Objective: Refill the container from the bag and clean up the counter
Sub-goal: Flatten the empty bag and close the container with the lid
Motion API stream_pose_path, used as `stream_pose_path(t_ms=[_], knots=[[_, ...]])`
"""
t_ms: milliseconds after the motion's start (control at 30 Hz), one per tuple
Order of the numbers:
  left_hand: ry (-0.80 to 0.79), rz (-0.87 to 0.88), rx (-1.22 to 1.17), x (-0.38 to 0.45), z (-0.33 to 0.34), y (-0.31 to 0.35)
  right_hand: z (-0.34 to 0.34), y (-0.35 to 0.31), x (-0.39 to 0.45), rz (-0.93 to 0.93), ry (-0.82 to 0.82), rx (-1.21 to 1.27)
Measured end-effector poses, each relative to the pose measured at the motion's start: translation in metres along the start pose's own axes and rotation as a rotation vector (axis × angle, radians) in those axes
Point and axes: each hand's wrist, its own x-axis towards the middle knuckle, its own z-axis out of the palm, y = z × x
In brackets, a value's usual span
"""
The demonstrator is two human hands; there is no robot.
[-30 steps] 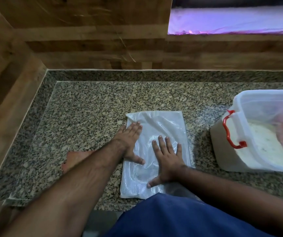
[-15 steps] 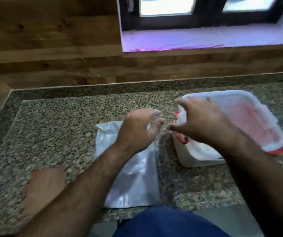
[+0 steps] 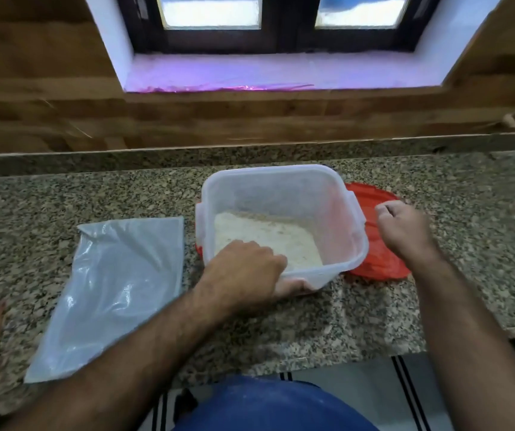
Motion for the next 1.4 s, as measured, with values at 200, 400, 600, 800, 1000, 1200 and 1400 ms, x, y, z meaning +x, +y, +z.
stream_pose_path(t_ms=[200, 400, 600, 800, 1000, 1200, 1400], knots=[[-0.122, -0.063, -0.127, 0.002, 0.004, -0.008, 0.073, 0.093, 0.012, -0.077, -0.412, -0.081], [-0.146, -0.224, -0.169, 0.0, 0.0, -0.004, 0.105, 0.126, 0.005, -0.277, -0.264, -0.242], [-0.197, -0.286, -0.156, 0.0, -0.007, 0.001, 0.068, 0.079, 0.02, -0.356, 0.192, 0.161], [-0.084, -0.234, -0.231, 0.0, -0.015, 0.003, -0.003, 0.01, 0.029, -0.662, 0.436, 0.223], [0.369, -0.432, -0.813, 0.001, -0.022, -0.007, -0.066, -0.051, 0.004, -1.023, 0.416, 0.451], [0.956, -0.687, -1.115, 0.017, -0.073, -0.037, -0.104, -0.099, -0.022, -0.834, 0.08, 0.914], [0.984, -0.669, -1.469, -0.001, -0.103, -0.061, -0.095, -0.113, 0.002, -0.149, -0.564, 1.397]])
